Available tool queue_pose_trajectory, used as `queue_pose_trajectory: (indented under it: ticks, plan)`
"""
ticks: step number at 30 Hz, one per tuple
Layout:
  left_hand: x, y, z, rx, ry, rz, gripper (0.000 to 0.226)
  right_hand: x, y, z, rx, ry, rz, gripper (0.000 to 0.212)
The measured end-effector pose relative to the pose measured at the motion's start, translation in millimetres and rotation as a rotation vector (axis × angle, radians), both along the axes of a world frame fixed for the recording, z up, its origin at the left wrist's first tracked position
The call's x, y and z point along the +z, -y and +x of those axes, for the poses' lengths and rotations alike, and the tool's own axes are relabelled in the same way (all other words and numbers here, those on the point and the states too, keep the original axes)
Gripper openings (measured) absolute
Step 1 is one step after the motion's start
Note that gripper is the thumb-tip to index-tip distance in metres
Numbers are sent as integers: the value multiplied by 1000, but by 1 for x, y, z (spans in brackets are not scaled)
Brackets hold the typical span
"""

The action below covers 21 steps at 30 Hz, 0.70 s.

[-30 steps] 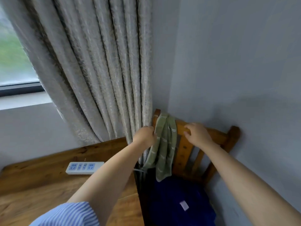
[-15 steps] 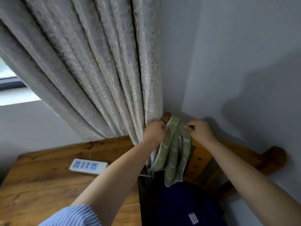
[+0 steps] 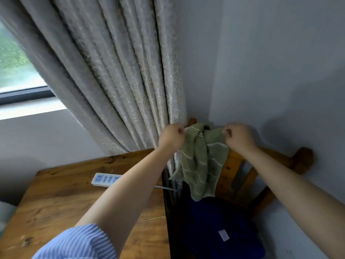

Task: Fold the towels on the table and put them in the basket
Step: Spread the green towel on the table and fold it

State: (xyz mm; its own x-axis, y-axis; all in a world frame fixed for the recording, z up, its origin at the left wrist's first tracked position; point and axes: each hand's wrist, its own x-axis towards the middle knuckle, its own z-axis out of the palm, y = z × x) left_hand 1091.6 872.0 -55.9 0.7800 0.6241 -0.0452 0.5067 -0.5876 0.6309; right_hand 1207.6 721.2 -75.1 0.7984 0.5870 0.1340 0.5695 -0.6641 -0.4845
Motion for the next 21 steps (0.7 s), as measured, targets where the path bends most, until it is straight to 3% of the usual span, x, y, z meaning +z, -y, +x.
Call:
queue_pose_trajectory:
  ticks: [7, 16, 19, 21]
  plan:
    - [26, 5, -89, 35, 189, 32, 22, 48, 32, -72, 51, 133, 199, 20]
    - [53, 25, -277, 183, 409, 79, 19, 78, 38, -244, 233, 261, 424, 21]
    - [59, 27, -347, 250, 443, 124, 16, 82, 34, -299, 280, 220, 443, 28]
    - [62, 25, -382, 288, 430, 147, 19, 82, 25, -326, 286, 167, 440, 20]
